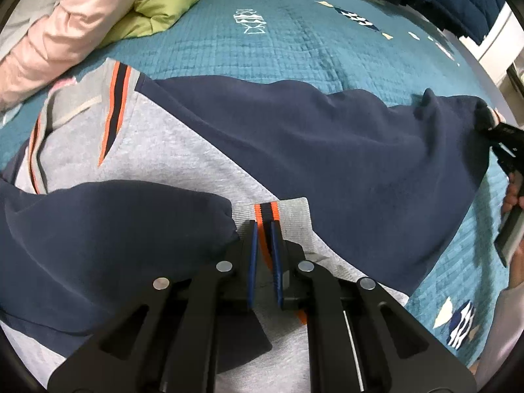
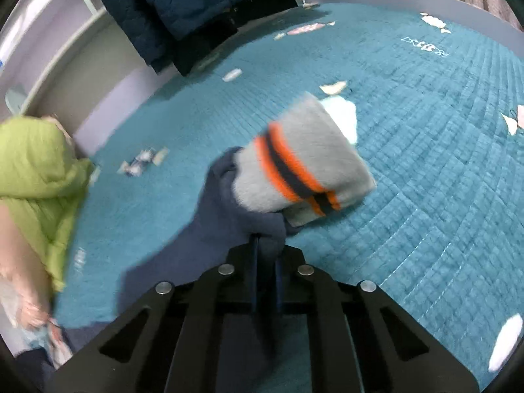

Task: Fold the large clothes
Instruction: 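Lift the sleeve with the right gripper, fold it across the jacket body, release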

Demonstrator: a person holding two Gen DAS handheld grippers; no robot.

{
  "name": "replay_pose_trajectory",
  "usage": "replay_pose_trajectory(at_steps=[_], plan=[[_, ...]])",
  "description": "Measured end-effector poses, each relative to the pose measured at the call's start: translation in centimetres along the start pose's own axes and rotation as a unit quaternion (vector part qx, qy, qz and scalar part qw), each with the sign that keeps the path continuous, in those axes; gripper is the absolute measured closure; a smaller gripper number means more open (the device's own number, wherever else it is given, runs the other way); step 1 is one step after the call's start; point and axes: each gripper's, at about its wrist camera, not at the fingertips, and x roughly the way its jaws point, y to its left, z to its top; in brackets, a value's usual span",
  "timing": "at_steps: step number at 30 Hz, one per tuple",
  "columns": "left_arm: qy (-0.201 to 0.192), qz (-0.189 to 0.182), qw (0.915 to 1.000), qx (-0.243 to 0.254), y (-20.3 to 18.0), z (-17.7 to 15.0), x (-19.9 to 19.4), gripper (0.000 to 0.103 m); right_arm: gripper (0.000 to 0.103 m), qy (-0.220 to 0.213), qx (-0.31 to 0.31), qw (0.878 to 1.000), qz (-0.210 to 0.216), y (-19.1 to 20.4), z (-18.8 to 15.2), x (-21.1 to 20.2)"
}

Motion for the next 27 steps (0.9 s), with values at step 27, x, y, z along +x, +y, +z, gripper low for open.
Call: replay_pose_trajectory(at_steps=[27], plan=[[-0.049, -0.052, 0.9920, -0.105, 18.7, -8.0, -16.0, 0.093, 0.096, 0.006, -0.202, 0.976, 0.077, 36.2, -20.4, -13.0]])
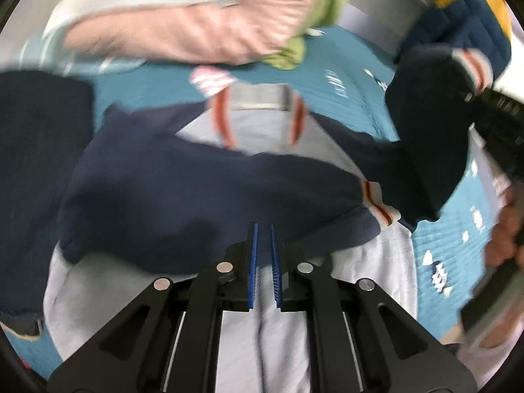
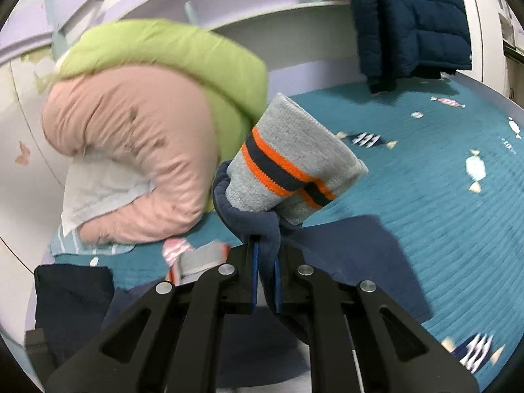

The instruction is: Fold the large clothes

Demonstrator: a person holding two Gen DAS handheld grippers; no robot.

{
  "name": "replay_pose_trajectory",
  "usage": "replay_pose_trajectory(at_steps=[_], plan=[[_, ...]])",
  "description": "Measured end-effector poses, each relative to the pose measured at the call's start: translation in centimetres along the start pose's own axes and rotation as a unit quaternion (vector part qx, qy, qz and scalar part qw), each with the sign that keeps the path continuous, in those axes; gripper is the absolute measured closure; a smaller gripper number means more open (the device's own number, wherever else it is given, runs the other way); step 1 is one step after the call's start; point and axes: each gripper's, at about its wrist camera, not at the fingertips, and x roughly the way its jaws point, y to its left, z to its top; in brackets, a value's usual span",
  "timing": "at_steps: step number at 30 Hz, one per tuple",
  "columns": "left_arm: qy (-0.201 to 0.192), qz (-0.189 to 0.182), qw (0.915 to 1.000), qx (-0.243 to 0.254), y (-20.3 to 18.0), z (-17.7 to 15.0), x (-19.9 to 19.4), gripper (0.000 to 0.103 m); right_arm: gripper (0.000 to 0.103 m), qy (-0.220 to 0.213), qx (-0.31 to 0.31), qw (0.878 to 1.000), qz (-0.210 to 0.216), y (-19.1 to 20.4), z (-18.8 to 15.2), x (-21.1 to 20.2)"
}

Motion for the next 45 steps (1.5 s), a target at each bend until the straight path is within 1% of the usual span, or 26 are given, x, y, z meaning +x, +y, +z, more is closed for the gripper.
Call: replay_pose_trajectory(at_steps=[1, 3, 7, 10, 12, 15, 17, 18, 19, 20, 21, 22, 23, 24, 25, 26, 27, 29, 33, 36, 38, 40, 41, 43, 44, 45], plan=[[0.001, 0.001, 0.9999, -0.011, 1.7, -0.3, -0.6, 0.093, 0.096, 0.007, -0.002, 1.000, 0.000, 0.9, -0.5, 0.4], [-0.005, 0.015, 0.9996, -0.024, 4.6, -1.0, -1.5, 0.093, 0.096, 0.023, -0.017, 1.000, -0.010, 3.7, -2.1, 1.6], [-0.008, 0.020, 0.9981, -0.057, 9.0, -2.7, -2.9, 0.093, 0.096, 0.054, -0.057, 0.997, -0.020, 8.1, -5.0, 3.7], [-0.004, 0.026, 0.9967, -0.077, 11.4, -4.3, -3.2, 0.093, 0.096, 0.084, -0.083, 0.993, -0.022, 11.0, -7.3, 5.4], [0.000, 0.015, 0.9961, -0.087, 12.5, -5.0, -3.2, 0.093, 0.095, 0.101, -0.103, 0.989, -0.032, 12.6, -8.6, 6.5], [-0.004, -0.018, 0.9952, -0.096, 13.5, -5.7, -3.6, 0.093, 0.093, 0.132, -0.121, 0.983, -0.045, 14.4, -10.7, 8.1], [-0.007, -0.026, 0.9952, -0.094, 13.7, -6.0, -3.8, 0.093, 0.092, 0.143, -0.130, 0.980, -0.044, 15.0, -11.8, 8.6], [-0.009, -0.025, 0.9957, -0.089, 13.6, -6.1, -3.8, 0.093, 0.089, 0.152, -0.137, 0.978, -0.041, 15.3, -12.3, 8.9], [-0.009, -0.025, 0.9959, -0.086, 13.6, -6.1, -3.8, 0.093, 0.082, 0.163, -0.140, 0.976, -0.036, 15.5, -12.7, 9.0], [-0.010, -0.025, 0.9960, -0.085, 13.5, -6.2, -3.9, 0.093, 0.079, 0.175, -0.141, 0.974, -0.024, 15.7, -13.1, 9.1], [-0.010, -0.025, 0.9959, -0.086, 13.5, -6.3, -3.9, 0.093, 0.069, 0.182, -0.140, 0.973, -0.006, 15.7, -13.4, 8.9], [-0.009, -0.024, 0.9959, -0.087, 13.6, -6.3, -4.0, 0.093, 0.059, 0.187, -0.130, 0.974, 0.020, 15.6, -13.5, 8.7], [-0.008, -0.020, 0.9961, -0.085, 13.4, -6.2, -4.1, 0.093, 0.056, 0.194, -0.116, 0.973, 0.049, 15.5, -13.6, 8.5], [-0.008, -0.015, 0.9964, -0.083, 13.2, -6.1, -4.0, 0.093, 0.047, 0.211, -0.097, 0.969, 0.088, 15.4, -13.5, 8.3], [-0.008, -0.007, 0.9968, -0.079, 13.0, -6.1, -4.0, 0.093, 0.041, 0.223, -0.080, 0.964, 0.117, 15.2, -13.4, 8.0], [-0.008, 0.001, 0.9972, -0.075, 12.8, -6.0, -4.0, 0.093, 0.040, 0.227, -0.065, 0.962, 0.138, 15.0, -13.2, 7.7], [-0.005, 0.009, 0.9974, -0.071, 12.5, -5.9, -3.8, 0.093, 0.040, 0.229, -0.052, 0.957, 0.169, 14.8, -12.9, 7.3], [-0.002, 0.017, 0.9976, -0.068, 12.0, -5.8, -3.8, 0.093, 0.040, 0.230, -0.039, 0.952, 0.200, 14.3, -12.3, 6.6], [-0.005, 0.023, 0.9984, -0.051, 10.4, -5.3, -3.8, 0.093, 0.040, 0.193, -0.050, 0.963, 0.181, 12.9, -10.4, 4.4], [-0.008, 0.019, 0.9991, -0.036, 8.6, -4.4, -3.5, 0.093, 0.041, 0.166, -0.058, 0.974, 0.140, 10.4, -8.7, 2.9], [-0.015, 0.012, 0.9996, -0.022, 7.1, -3.5, -3.3, 0.093, 0.045, 0.152, -0.066, 0.979, 0.116, 8.9, -8.2, 2.5], [-0.021, 0.004, 0.9998, -0.006, 5.2, -2.2, -2.7, 0.093, 0.056, 0.142, -0.071, 0.983, 0.087, 7.0, -7.8, 2.2], [-0.022, 0.000, 0.9998, 0.000, 4.4, -1.5, -2.3, 0.093, 0.059, 0.140, -0.070, 0.985, 0.070, 5.8, -7.6, 2.3], [-0.022, -0.001, 0.9997, 0.006, 3.1, -0.2, -1.5, 0.093, 0.073, 0.141, -0.071, 0.987, 0.037, 3.4, -7.5, 2.6], [-0.023, 0.000, 0.9997, 0.009, 2.5, 0.4, -1.2, 0.093, 0.075, 0.140, -0.071, 0.987, 0.023, 2.4, -7.4, 2.7], [-0.024, 0.004, 0.9996, 0.015, 1.8, 1.2, -0.6, 0.093, 0.078, 0.141, -0.073, 0.987, -0.005, 1.0, -7.4, 3.1]])
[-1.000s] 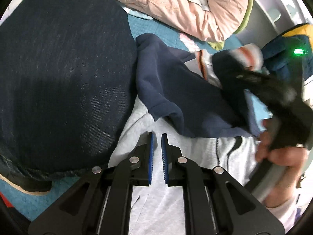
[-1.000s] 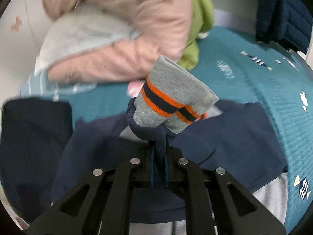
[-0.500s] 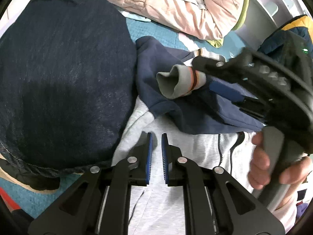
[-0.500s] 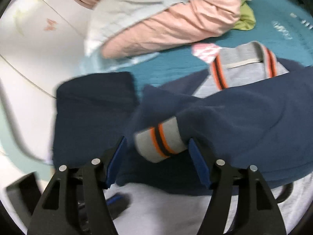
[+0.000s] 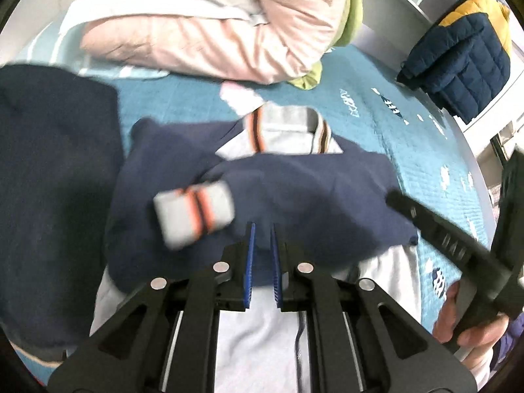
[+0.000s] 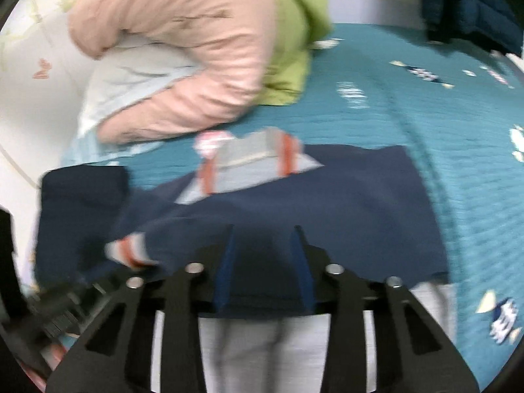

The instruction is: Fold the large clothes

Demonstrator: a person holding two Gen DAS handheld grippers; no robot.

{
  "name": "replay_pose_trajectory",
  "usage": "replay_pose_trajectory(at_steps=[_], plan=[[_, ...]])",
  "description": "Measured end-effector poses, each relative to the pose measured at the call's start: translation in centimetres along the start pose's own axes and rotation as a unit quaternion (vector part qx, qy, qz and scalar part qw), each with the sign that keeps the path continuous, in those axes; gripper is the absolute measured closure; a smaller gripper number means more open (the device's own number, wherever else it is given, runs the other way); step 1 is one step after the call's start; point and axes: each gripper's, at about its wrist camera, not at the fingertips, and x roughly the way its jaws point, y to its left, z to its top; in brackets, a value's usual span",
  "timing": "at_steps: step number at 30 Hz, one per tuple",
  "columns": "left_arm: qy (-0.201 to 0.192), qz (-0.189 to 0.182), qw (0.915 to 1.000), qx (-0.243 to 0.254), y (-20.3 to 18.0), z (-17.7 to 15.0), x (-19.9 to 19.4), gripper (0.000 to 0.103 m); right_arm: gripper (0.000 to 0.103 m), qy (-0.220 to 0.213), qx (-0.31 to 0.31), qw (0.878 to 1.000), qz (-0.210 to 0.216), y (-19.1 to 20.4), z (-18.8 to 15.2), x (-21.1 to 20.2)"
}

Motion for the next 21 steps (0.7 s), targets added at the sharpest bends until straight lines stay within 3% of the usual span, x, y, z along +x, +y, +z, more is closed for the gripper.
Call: replay_pose_trajectory(at_steps=[3, 5, 8, 11, 14, 21], plan=[[0.005, 0.044, 0.9989, 0.016, -1.2, 1.1, 1.4, 0.093, 0.079, 0.012, 0.025, 0.999, -0.038, -3.5, -0.5, 0.9], [0.003, 0.052, 0.9986, 0.013, -1.0, 1.7, 2.4, 0.093, 0.079, 0.018, 0.044, 0.998, -0.052, -6.0, -0.7, 1.9], [0.033, 0.069, 0.9970, -0.009, 0.4, 2.2, 5.4, 0.093, 0.083, 0.040, 0.054, 0.994, -0.083, -8.5, -1.0, 4.0], [0.064, 0.059, 0.9957, -0.030, 2.3, 1.8, 8.0, 0.094, 0.089, 0.061, 0.070, 0.993, -0.078, -10.4, -1.7, 6.0], [0.073, 0.021, 0.9953, -0.061, 3.5, 0.8, 8.4, 0.094, 0.089, 0.062, 0.080, 0.993, -0.064, -11.2, -2.4, 6.4], [0.068, 0.021, 0.9969, -0.034, 2.9, -0.9, 7.6, 0.095, 0.089, 0.091, 0.096, 0.989, -0.066, -11.5, -2.5, 5.8]])
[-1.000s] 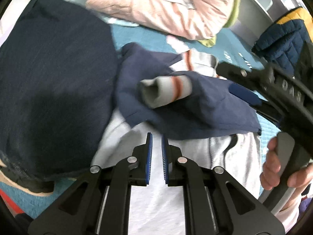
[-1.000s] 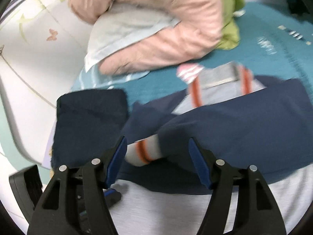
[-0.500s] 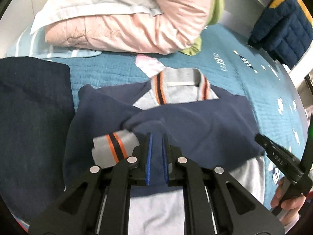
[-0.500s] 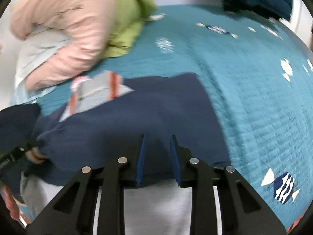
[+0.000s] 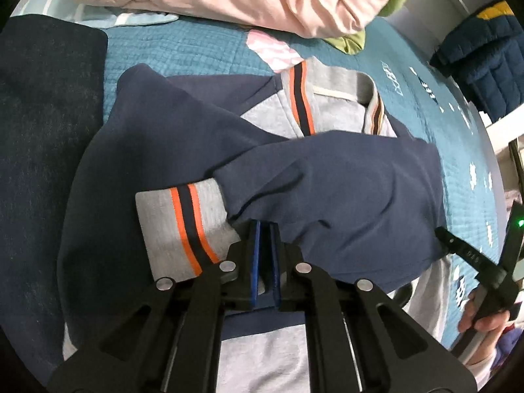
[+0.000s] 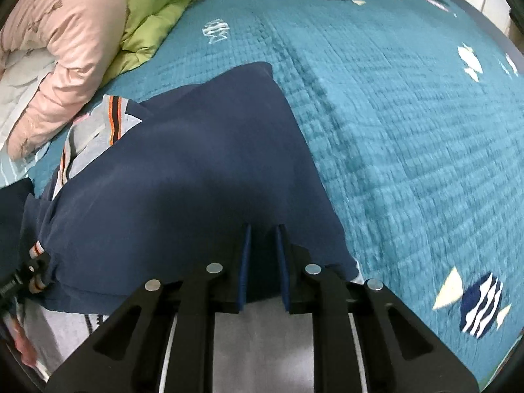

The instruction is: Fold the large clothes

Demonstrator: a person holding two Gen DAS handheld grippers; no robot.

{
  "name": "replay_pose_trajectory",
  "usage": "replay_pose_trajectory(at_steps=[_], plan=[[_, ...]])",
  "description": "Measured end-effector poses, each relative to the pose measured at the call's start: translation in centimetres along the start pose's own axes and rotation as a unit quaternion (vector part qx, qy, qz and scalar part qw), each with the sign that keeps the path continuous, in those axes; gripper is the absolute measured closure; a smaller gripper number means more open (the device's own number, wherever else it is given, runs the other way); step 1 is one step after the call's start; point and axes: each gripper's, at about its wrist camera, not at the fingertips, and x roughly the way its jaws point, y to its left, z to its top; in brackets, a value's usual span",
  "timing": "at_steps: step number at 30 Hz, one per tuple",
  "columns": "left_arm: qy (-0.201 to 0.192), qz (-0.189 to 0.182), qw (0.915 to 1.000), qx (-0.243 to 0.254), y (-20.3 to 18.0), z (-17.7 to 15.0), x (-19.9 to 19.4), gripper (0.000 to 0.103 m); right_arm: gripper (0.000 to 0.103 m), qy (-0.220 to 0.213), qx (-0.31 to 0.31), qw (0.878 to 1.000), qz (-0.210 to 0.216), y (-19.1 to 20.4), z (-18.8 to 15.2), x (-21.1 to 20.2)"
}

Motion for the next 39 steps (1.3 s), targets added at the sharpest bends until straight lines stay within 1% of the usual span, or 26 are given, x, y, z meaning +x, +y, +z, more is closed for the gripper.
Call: replay_pose_trajectory(at_steps=[5, 9, 13, 15, 17, 18, 19, 20, 22, 23, 24, 25, 26, 27, 28, 29, 30, 33, 37, 39], plan=[[-0.002, 0.001, 1.0000, -0.001, 0.0, 0.1, 1.8, 0.098, 0.089, -0.009, 0.000, 1.000, 0.006, -0.2, -0.2, 1.0], [-0.001, 0.012, 0.9999, 0.004, -0.5, 0.2, 1.9, 0.098, 0.089, -0.006, 0.005, 1.000, 0.015, -0.4, -0.2, 1.0], [-0.007, 0.020, 0.9997, 0.014, -0.7, -0.1, 1.8, 0.099, 0.089, -0.012, -0.003, 1.000, 0.007, -0.1, -0.2, 1.0], [-0.004, 0.019, 0.9998, 0.009, -0.6, 0.0, 1.7, 0.098, 0.088, -0.015, 0.008, 1.000, 0.012, -0.4, -0.3, 1.0], [0.006, 0.010, 0.9999, 0.005, -0.5, 0.2, 1.7, 0.098, 0.087, -0.021, 0.033, 0.999, 0.028, -1.0, -0.5, 0.7], [0.015, -0.004, 0.9999, 0.005, -0.5, 0.3, 1.6, 0.093, 0.086, -0.025, 0.043, 0.998, 0.037, -1.3, -0.6, 0.5], [0.020, -0.013, 0.9997, 0.004, -0.5, 0.3, 1.4, 0.090, 0.083, -0.027, 0.047, 0.998, 0.043, -1.4, -0.7, 0.4], [0.024, -0.024, 0.9994, 0.003, -0.5, 0.3, 1.2, 0.084, 0.080, -0.030, 0.048, 0.997, 0.051, -1.5, -0.8, 0.2], [0.026, -0.039, 0.9989, 0.004, -0.7, 0.1, 0.6, 0.074, 0.062, -0.037, 0.045, 0.996, 0.064, -1.2, -1.1, -0.3], [0.025, -0.048, 0.9985, 0.006, -1.0, -0.1, 0.3, 0.064, 0.058, -0.042, 0.043, 0.996, 0.066, -0.9, -1.3, -0.6], [0.023, -0.058, 0.9980, 0.007, -1.2, -0.3, 0.0, 0.050, 0.047, -0.046, 0.041, 0.996, 0.067, -0.5, -1.5, -0.8], [0.019, -0.065, 0.9976, 0.009, -1.5, -0.5, -0.4, 0.044, 0.038, -0.054, 0.033, 0.996, 0.067, -0.1, -1.7, -1.3], [0.013, -0.065, 0.9977, 0.014, -2.0, -0.8, -0.9, 0.032, 0.033, -0.060, 0.025, 0.996, 0.062, 0.4, -2.0, -1.7], [0.009, -0.059, 0.9981, 0.020, -2.3, -1.0, -1.3, 0.019, 0.024, -0.065, 0.018, 0.996, 0.057, 0.7, -2.2, -1.9], [0.005, -0.046, 0.9986, 0.027, -2.8, -1.3, -1.8, 0.014, 0.019, -0.074, 0.005, 0.996, 0.045, 1.1, -2.5, -2.4], [-0.002, -0.027, 0.9989, 0.037, -3.3, -1.8, -2.3, 0.013, 0.017, -0.081, -0.008, 0.996, 0.032, 1.4, -2.7, -2.6], [-0.005, -0.019, 0.9988, 0.045, -3.7, -2.2, -2.6, 0.013, 0.016, -0.089, -0.024, 0.996, 0.014, 1.8, -3.0, -3.0], [-0.003, -0.012, 0.9986, 0.051, -3.9, -3.3, -3.2, 0.013, 0.015, -0.099, -0.047, 0.994, -0.015, 2.1, -3.3, -3.1], [-0.010, 0.002, 0.9996, 0.026, -3.0, -5.0, -4.2, 0.013, 0.015, -0.096, -0.036, 0.995, -0.002, 1.6, -3.1, -2.3], [-0.021, 0.013, 0.9996, 0.012, -2.3, -6.1, -5.0, 0.013, 0.015, -0.098, -0.026, 0.995, 0.001, 1.5, -3.1, -2.1]])
